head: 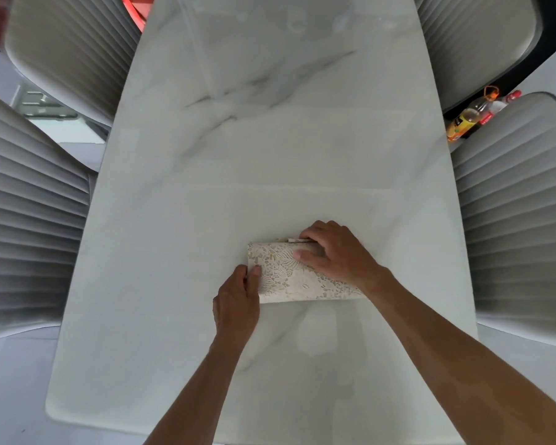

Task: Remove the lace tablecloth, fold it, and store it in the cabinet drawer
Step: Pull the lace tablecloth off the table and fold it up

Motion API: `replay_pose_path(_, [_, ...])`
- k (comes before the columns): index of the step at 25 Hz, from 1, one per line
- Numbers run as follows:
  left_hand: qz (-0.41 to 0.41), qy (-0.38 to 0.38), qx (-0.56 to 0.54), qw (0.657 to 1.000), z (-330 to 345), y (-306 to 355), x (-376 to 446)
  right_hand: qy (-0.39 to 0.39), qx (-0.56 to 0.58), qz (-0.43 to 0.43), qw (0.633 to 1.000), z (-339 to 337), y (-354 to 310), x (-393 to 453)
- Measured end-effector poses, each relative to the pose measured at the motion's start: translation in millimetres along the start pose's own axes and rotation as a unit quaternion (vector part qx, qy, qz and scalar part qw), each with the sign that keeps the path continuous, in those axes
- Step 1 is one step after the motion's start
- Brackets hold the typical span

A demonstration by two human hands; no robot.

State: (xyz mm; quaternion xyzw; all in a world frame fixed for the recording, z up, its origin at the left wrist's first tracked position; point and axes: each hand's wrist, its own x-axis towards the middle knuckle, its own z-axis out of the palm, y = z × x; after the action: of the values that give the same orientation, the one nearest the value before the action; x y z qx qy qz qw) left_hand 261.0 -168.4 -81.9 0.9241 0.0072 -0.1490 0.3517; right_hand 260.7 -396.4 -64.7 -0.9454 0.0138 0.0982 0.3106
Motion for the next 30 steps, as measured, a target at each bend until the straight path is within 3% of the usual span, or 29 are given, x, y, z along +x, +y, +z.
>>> replay_pose_path(4, [0.009, 0.046, -0.029, 0.998, 4, -9, -10, 0.008, 0.019, -0.043, 0.999, 11, 2, 12])
replay_pose_path(8, [0.019, 0.068, -0.021, 0.997, 8, -8, -10, -0.012, 0.020, 0.022, 0.999, 18, 1, 35])
replay_pose_path(10, [0.018, 0.083, -0.014, 0.996, 11, -4, -9, 0.033, -0.004, 0.033, 0.999, 21, -2, 34])
replay_pose_path(13, [0.021, 0.099, -0.016, 0.995, 14, -2, -9, 0.122, 0.000, -0.030, 0.992, 20, -3, 15])
replay_pose_path(17, [0.014, 0.109, -0.046, 0.993, 14, -5, -10, -0.017, 0.009, -0.049, 0.999, 11, 0, -1])
replay_pose_path(22, [0.037, 0.113, -0.122, 0.985, 13, -9, -20, -0.107, 0.029, -0.010, 0.994, 0, -5, 12])
replay_pose_path(24, [0.039, 0.077, -0.140, 0.986, 12, -10, -18, -0.135, 0.004, -0.007, 0.991, 0, -3, 12])
replay_pose_path(28, [0.022, -0.067, -0.236, 0.969, -6, -12, -12, -0.157, 0.015, 0.011, 0.987, -1, -2, 9])
replay_pose_path(30, [0.017, -0.083, -0.253, 0.964, -10, -13, -13, -0.176, 0.009, 0.009, 0.984, -2, -3, 12])
